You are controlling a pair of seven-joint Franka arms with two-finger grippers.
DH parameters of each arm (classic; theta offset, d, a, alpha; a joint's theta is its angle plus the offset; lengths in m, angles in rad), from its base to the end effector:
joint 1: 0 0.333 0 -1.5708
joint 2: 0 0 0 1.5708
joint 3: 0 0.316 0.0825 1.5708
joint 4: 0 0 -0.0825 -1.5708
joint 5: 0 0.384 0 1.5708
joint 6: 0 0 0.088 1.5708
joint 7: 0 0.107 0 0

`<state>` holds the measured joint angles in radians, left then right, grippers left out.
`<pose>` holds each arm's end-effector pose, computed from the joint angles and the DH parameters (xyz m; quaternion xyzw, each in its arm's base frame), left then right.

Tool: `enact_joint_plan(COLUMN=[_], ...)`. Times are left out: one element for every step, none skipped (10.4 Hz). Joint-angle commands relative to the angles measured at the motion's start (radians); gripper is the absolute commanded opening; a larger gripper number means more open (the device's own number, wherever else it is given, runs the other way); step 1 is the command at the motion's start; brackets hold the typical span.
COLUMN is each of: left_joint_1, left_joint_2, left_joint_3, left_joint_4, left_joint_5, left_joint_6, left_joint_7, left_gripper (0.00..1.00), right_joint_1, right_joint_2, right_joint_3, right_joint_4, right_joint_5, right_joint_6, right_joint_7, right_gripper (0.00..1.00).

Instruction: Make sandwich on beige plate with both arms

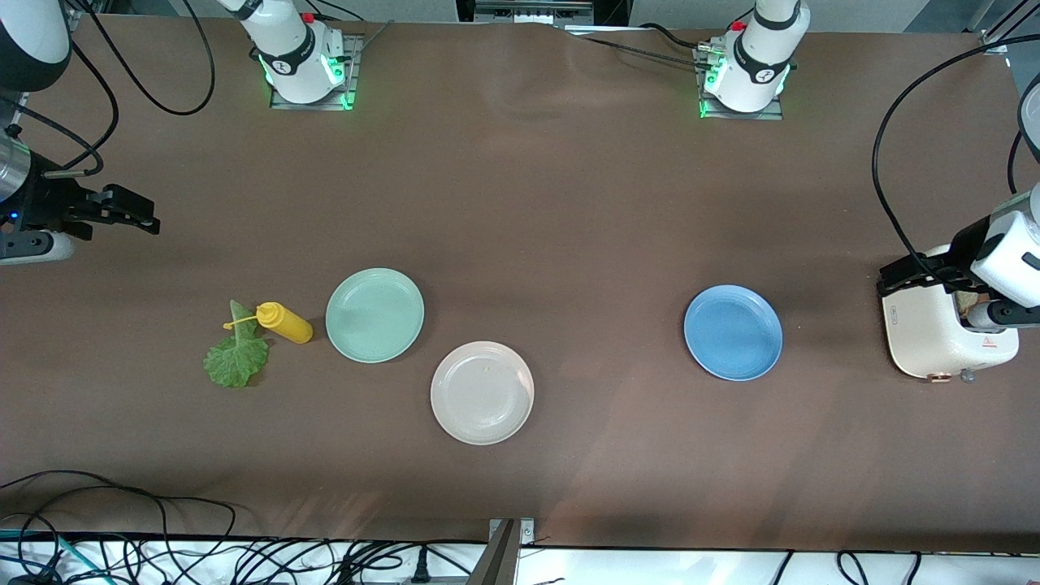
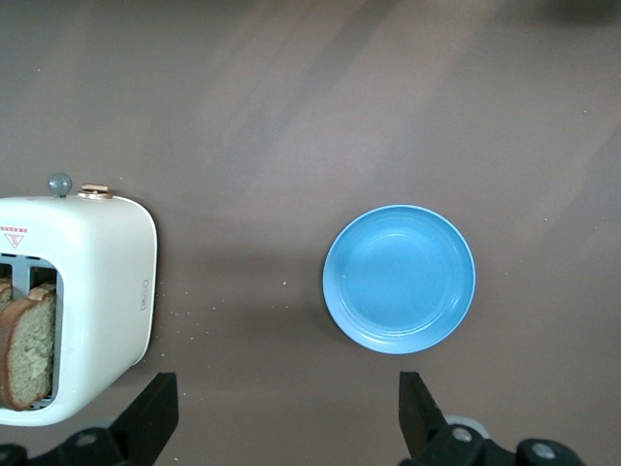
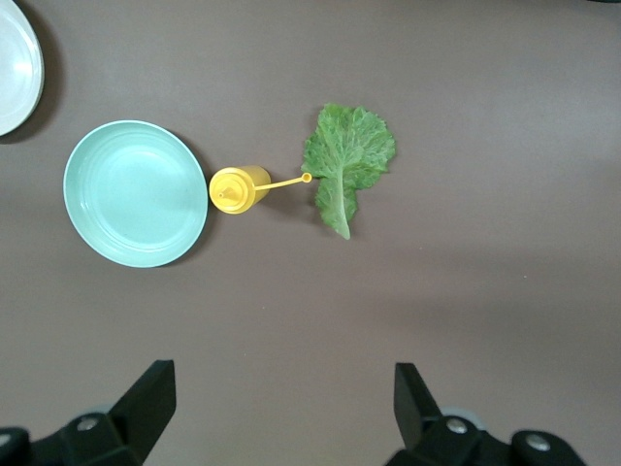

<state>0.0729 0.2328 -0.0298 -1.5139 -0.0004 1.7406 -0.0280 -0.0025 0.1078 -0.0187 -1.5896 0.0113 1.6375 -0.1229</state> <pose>0.6323 0.0291 0.5280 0.9993 0.0360 -0.0030 0.0037 0.5887 -0.0108 0.5596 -0.9983 -0.0503 0.0295 0.0068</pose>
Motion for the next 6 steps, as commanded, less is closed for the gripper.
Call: enact_joint_plan(left_joint_1=[-0.002,-0.002,-0.002,-0.002,-0.002,-0.002], left_joint_2=[-0.006,-0.004,-0.004,-0.004,-0.004,-0.004], left_joint_3=[-0.001,-0.001,-0.001,-0.001,-0.001,-0.001], left_joint_4=[-0.003,-0.003,-0.003,-0.003,-0.003,-0.003], left_joint_5=[0.025,0.025,0.023,0.025,0.025,0.025], left_joint_6=[-0.009,-0.009,-0.007,-0.007,-0.007,-0.007], left_joint_7=[0.017,0.017,0.017,0.017,0.017,0.017], left_gripper=[1.00,1.00,1.00,1.00,1.00,1.00], right_joint_1=[-0.011,-0.014,-0.014,-0.014,-0.014,-0.014], right_joint_2=[0.009,0.021,0.021,0.021,0.021,0.021], right_joint_3=[0.003,0.003,0.003,0.003,0.003,0.003], right_joint_4=[0.022,0.033,0.033,0.034,0.034,0.034], right_joint_5=[0.004,0.004,0.006,0.006,0.006,0.006], right_joint_6=[-0.019,-0.019,-0.021,-0.019,-0.021,-0.019], right_joint_7=[0.008,0.003,0.005,0.005,0.005,0.005], right_gripper=[1.00,1.00,1.00,1.00,1.00,1.00])
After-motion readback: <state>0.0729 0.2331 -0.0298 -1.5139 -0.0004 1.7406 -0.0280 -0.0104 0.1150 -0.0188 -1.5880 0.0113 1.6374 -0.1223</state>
